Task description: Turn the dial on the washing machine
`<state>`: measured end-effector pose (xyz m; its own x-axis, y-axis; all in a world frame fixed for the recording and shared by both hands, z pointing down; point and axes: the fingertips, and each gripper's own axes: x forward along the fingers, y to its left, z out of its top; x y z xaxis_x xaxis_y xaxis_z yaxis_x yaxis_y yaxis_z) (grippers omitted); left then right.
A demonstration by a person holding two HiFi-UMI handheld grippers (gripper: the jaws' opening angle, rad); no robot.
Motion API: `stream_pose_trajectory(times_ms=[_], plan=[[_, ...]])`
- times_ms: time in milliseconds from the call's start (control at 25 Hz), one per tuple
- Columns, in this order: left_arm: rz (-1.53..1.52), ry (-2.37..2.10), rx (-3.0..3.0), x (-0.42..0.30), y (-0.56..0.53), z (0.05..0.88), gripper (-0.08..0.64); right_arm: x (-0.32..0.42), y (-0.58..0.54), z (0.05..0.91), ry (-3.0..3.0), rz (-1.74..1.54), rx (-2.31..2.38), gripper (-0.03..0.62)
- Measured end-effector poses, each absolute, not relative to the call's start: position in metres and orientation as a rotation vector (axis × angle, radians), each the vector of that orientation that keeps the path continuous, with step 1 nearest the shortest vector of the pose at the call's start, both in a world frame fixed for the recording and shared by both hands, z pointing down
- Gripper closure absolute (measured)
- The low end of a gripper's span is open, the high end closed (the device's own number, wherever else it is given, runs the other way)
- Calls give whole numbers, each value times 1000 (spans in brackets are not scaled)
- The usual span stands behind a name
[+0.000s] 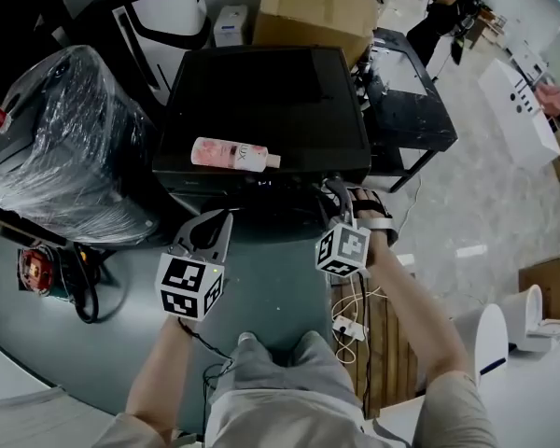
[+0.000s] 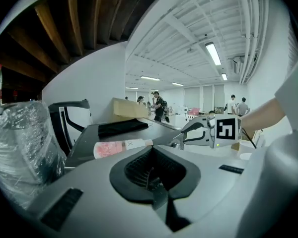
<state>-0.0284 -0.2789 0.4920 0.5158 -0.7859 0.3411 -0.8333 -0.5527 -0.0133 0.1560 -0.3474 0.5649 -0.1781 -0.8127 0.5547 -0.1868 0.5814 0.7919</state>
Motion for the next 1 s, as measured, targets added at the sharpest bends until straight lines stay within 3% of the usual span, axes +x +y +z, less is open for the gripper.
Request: stream_pose_trajectory(times_ms=[480,1000], plan=[[352,-1499,2640,-42,-257,379,541,143,-302,401,-2165,-298,1270,528],[193,-1675,2777,-58,-235,250,541,149,-251,271,-2390,-145,1468,551]])
